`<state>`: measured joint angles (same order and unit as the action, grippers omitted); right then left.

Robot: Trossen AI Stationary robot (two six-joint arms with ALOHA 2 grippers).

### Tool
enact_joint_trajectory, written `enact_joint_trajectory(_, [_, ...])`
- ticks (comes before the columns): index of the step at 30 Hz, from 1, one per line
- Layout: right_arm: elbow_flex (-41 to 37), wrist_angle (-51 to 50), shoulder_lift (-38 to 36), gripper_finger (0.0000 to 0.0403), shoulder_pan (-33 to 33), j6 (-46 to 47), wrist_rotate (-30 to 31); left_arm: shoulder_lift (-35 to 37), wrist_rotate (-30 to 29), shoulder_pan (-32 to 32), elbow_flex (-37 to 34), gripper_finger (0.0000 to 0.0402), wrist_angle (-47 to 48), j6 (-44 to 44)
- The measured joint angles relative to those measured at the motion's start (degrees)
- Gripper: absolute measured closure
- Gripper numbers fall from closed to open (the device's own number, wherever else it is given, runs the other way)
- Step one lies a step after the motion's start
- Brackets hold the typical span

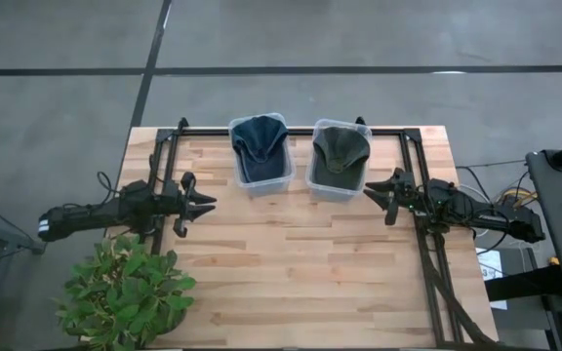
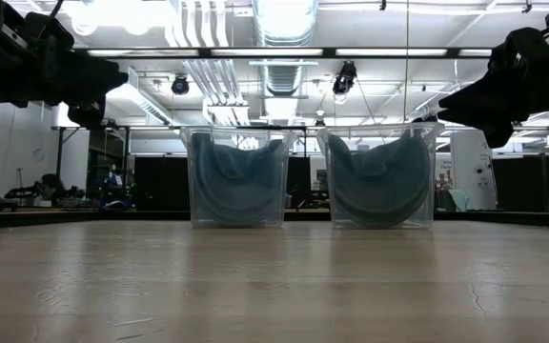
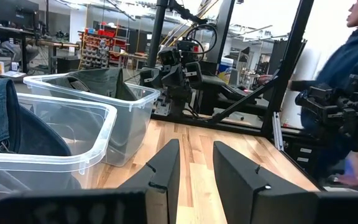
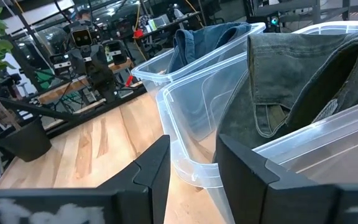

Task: Pick & Place hat
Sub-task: Return to Home Position

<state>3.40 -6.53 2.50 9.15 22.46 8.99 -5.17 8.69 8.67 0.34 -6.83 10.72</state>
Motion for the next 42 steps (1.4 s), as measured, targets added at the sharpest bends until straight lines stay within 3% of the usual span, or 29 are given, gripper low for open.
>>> enact_joint_trajectory(42, [0.0,0.0,0.0,0.0276,0.0,0.0,0.0,0.0,0.0,0.0,0.0,0.0312,0.0,0.0])
